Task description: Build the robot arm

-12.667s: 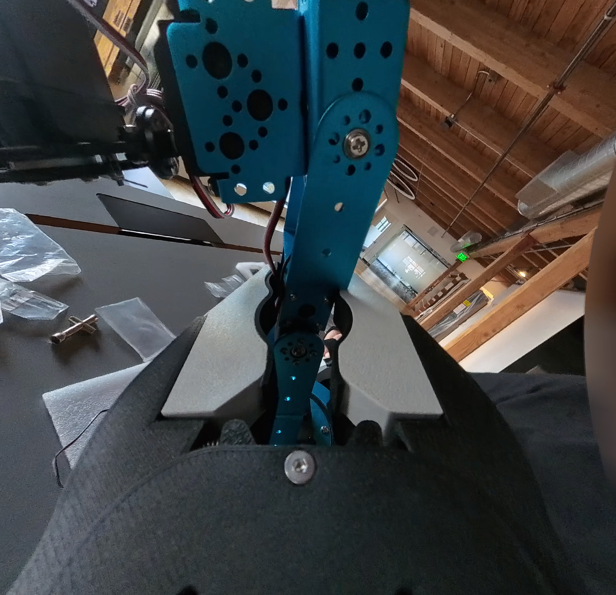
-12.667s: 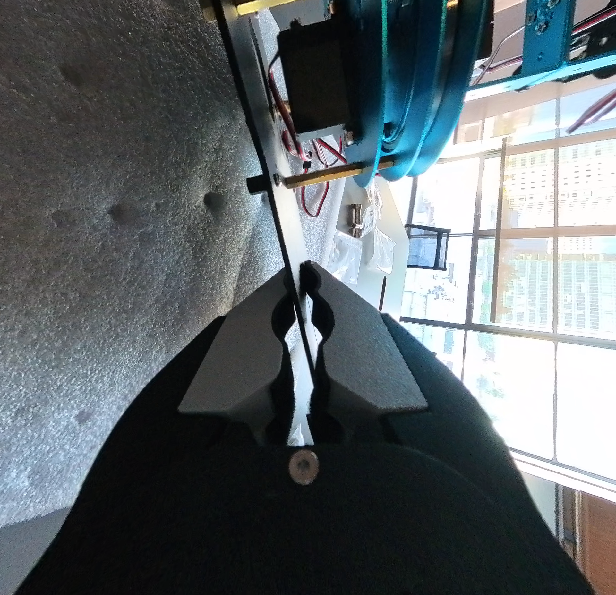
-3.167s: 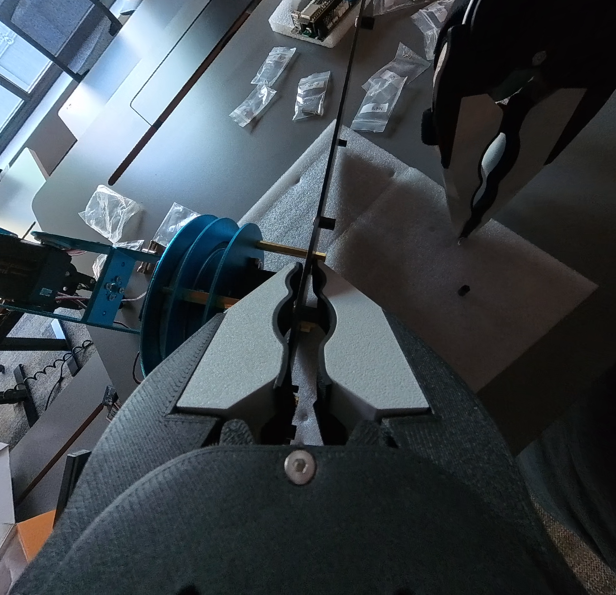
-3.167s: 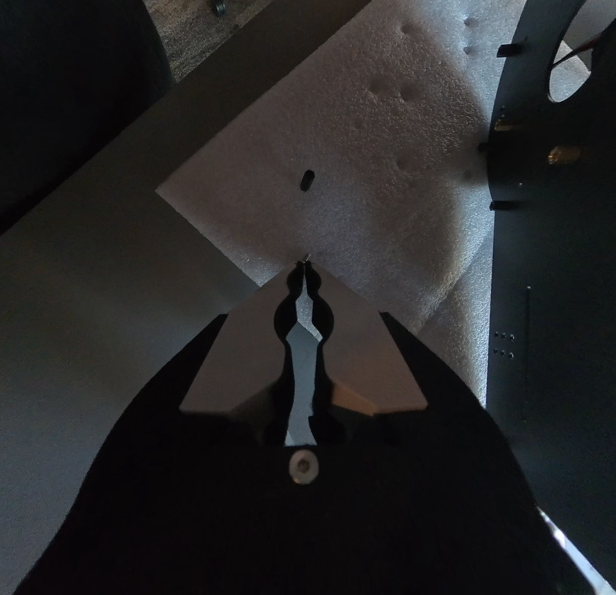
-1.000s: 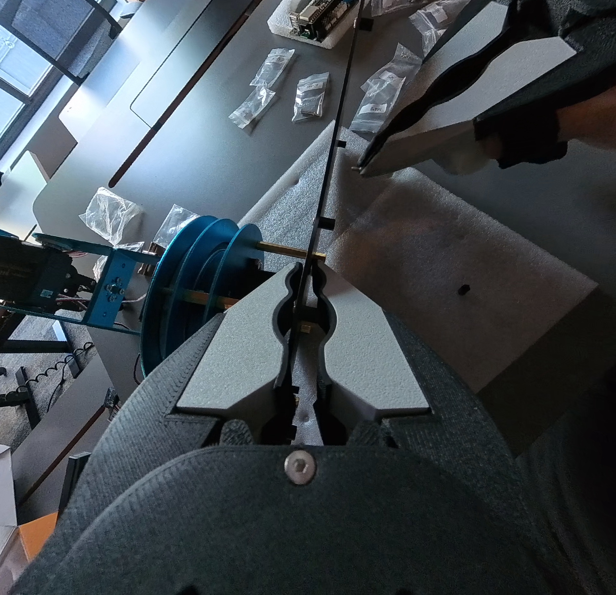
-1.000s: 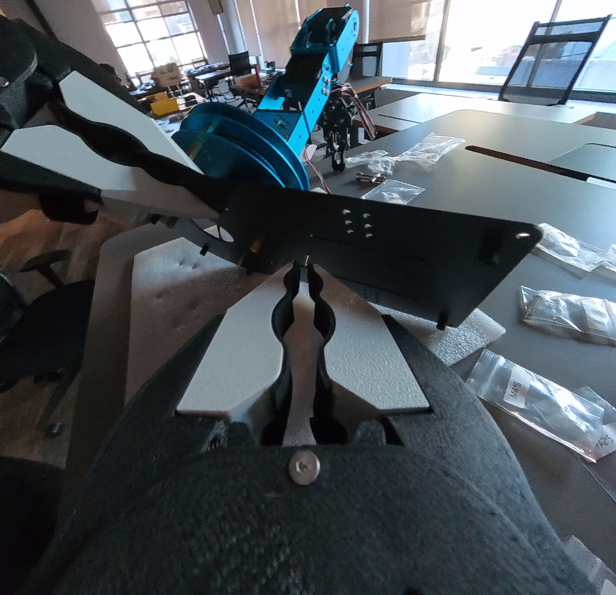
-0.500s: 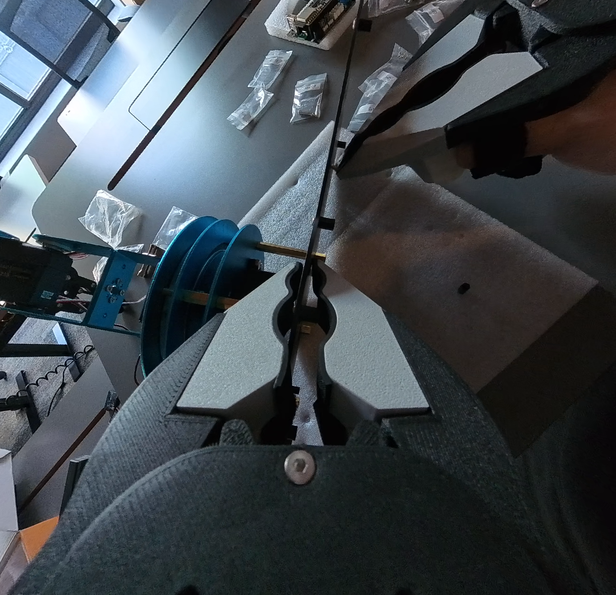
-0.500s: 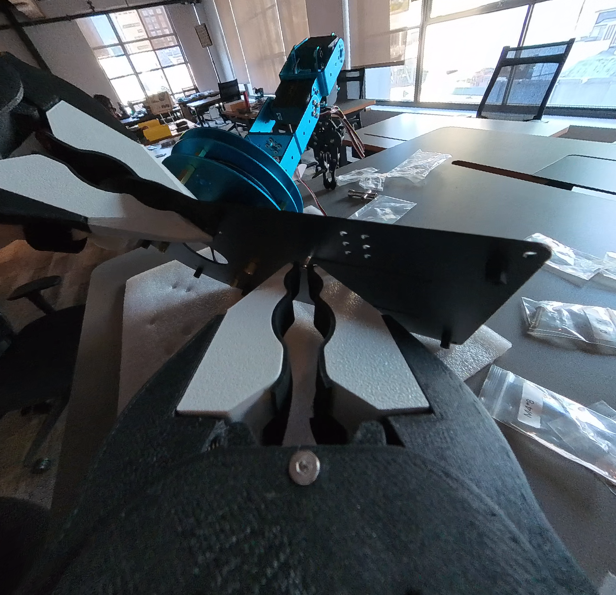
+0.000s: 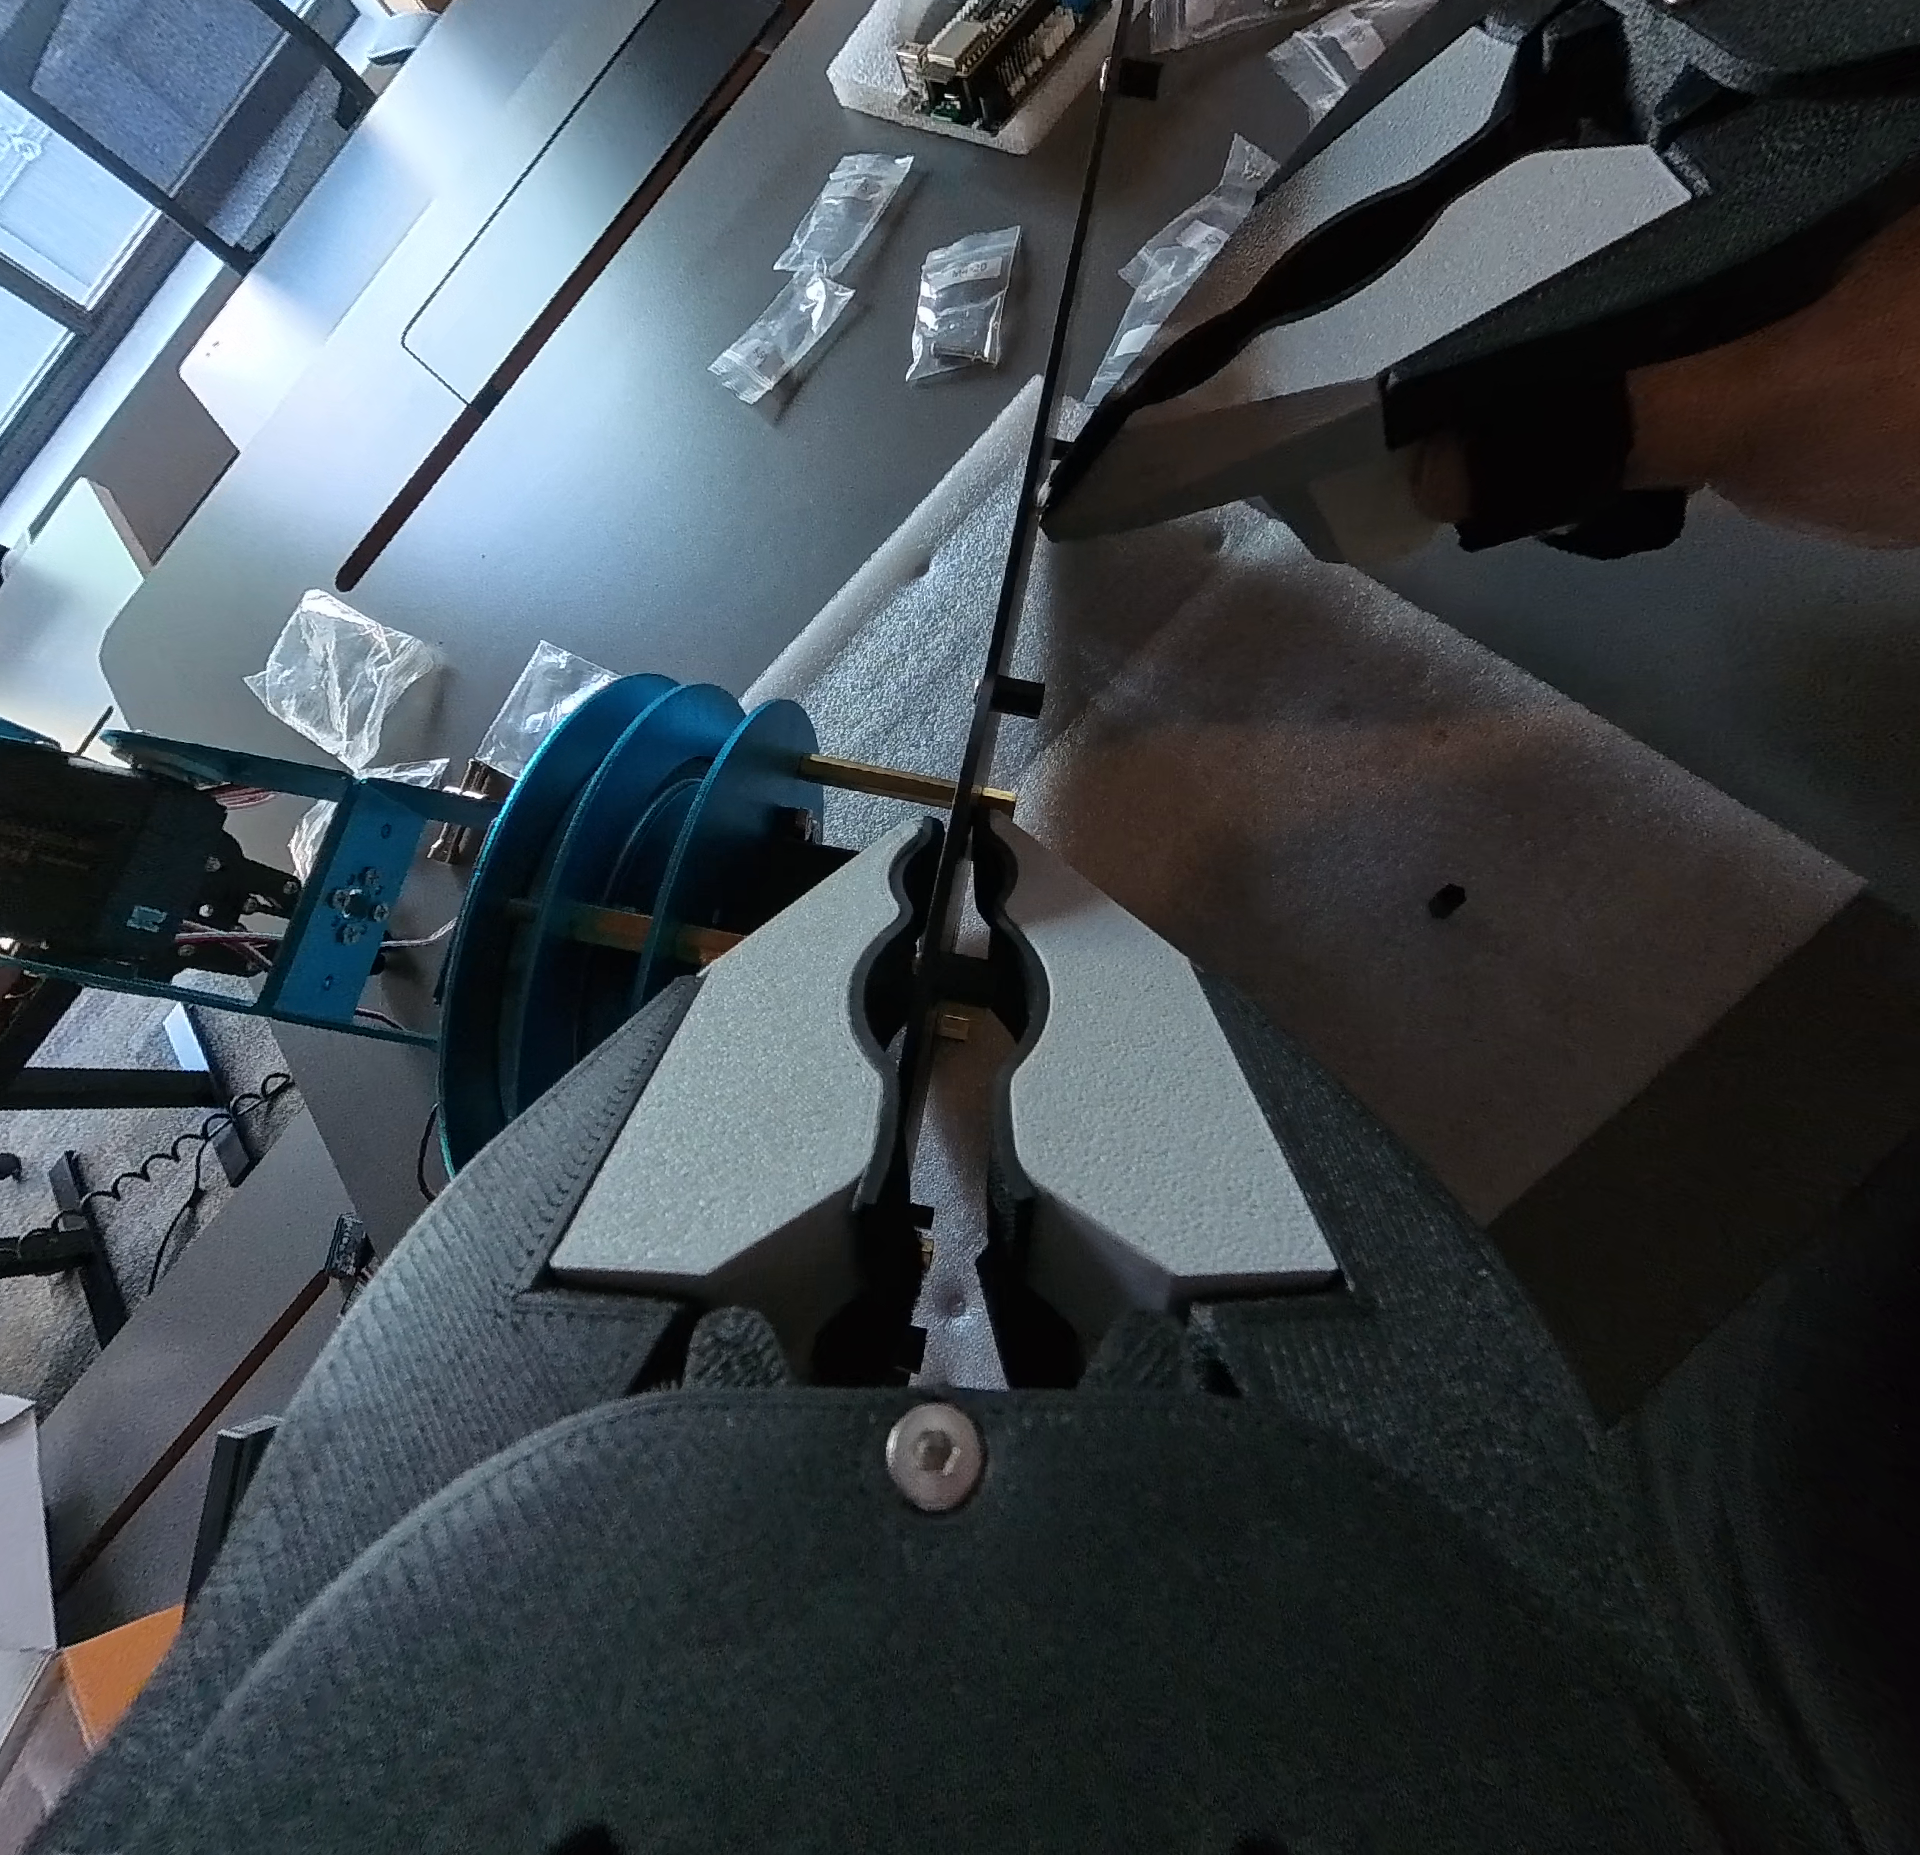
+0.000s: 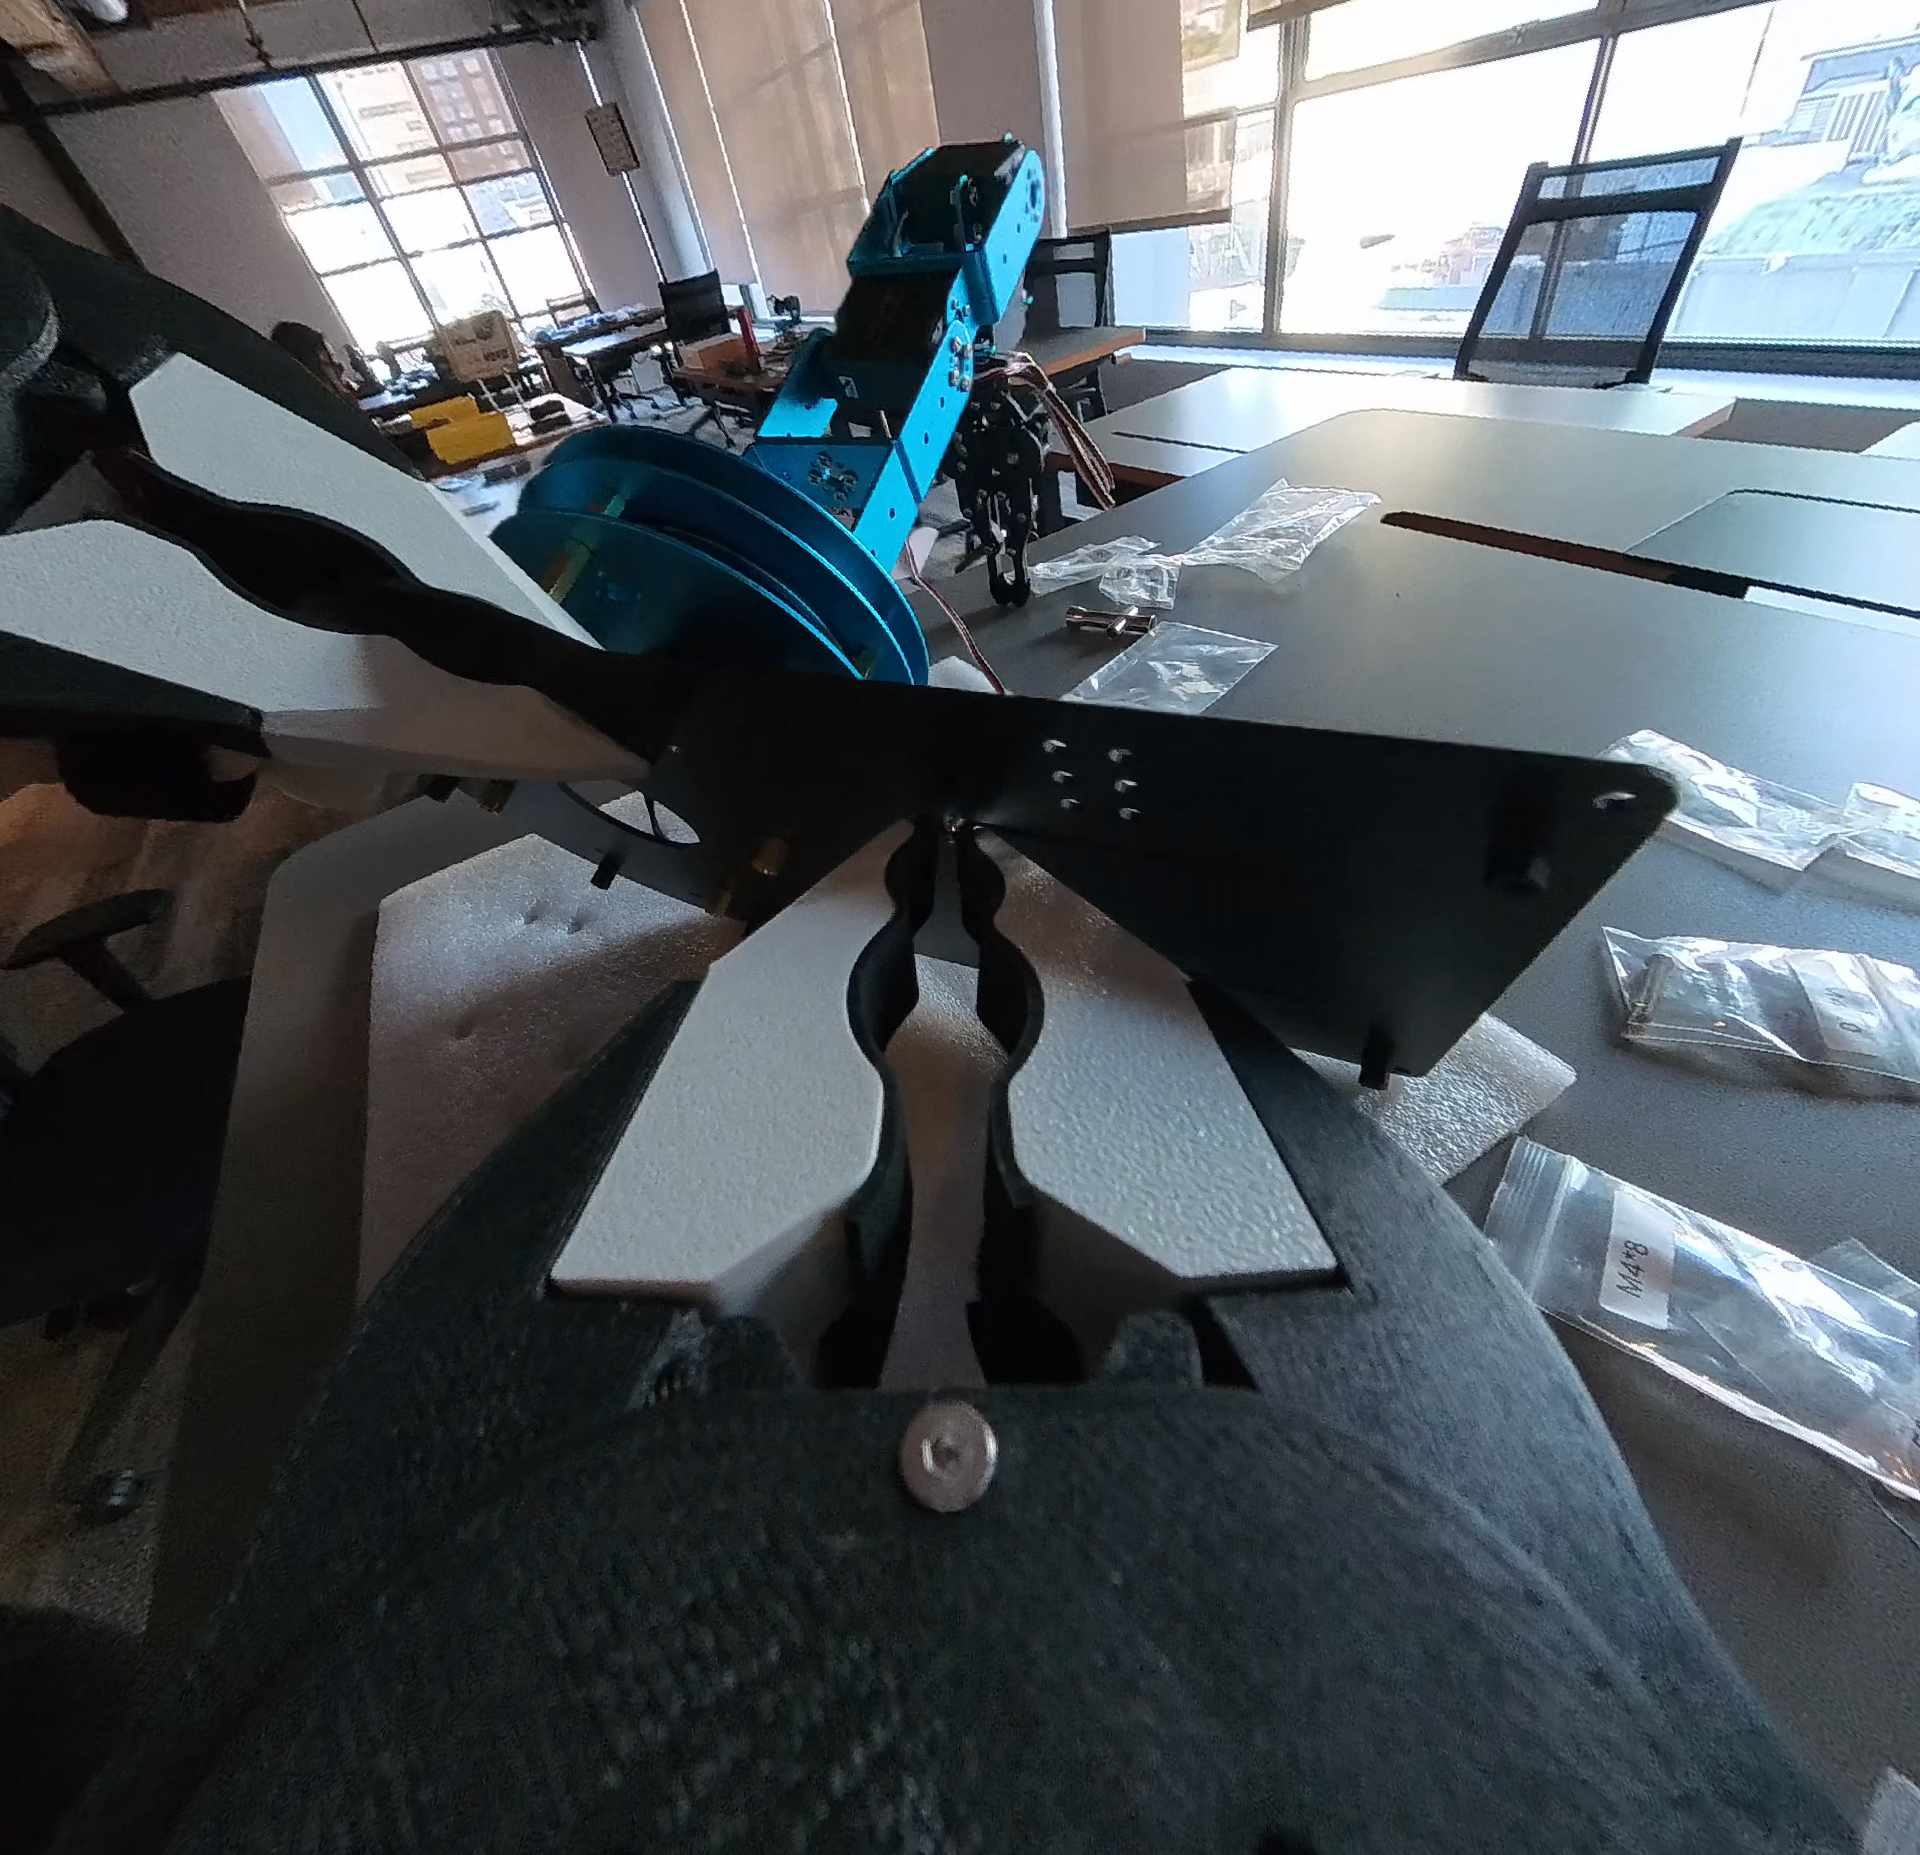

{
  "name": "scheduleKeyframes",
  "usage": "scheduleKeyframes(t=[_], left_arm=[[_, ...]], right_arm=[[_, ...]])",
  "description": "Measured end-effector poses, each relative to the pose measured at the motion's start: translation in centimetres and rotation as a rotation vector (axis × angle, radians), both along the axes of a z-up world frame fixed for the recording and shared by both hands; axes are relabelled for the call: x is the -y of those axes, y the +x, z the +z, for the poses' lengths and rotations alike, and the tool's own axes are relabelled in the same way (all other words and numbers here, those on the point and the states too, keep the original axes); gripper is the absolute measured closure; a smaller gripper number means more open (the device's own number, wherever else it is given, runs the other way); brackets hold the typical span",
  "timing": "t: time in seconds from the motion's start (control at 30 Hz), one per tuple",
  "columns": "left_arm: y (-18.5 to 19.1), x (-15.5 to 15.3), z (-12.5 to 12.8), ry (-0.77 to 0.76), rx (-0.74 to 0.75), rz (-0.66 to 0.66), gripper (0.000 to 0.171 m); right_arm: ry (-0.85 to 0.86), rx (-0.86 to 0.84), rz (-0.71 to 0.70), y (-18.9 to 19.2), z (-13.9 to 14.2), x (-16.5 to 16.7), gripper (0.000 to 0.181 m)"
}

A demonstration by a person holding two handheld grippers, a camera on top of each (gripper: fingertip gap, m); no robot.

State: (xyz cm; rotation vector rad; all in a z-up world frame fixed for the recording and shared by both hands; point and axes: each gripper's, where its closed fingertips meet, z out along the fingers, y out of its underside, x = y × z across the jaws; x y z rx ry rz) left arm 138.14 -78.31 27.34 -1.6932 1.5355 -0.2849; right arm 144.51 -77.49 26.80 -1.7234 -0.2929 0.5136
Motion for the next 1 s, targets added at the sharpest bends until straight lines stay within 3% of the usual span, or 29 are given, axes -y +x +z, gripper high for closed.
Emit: scheduleKeyframes(t=[0.47, 1.0], left_arm=[[0.02, -0.01, 0.0, 0.0, -0.001, 0.002, 0.167], [-0.07, 0.0, 0.02, 0.0, 0.008, 0.0, 0.167]], right_arm=[[0.037, 0.111, -0.088, 0.43, 0.0, -0.1, 0.18], [0.201, 0.553, -0.104, 0.52, -0.02, -0.03, 0.181]])
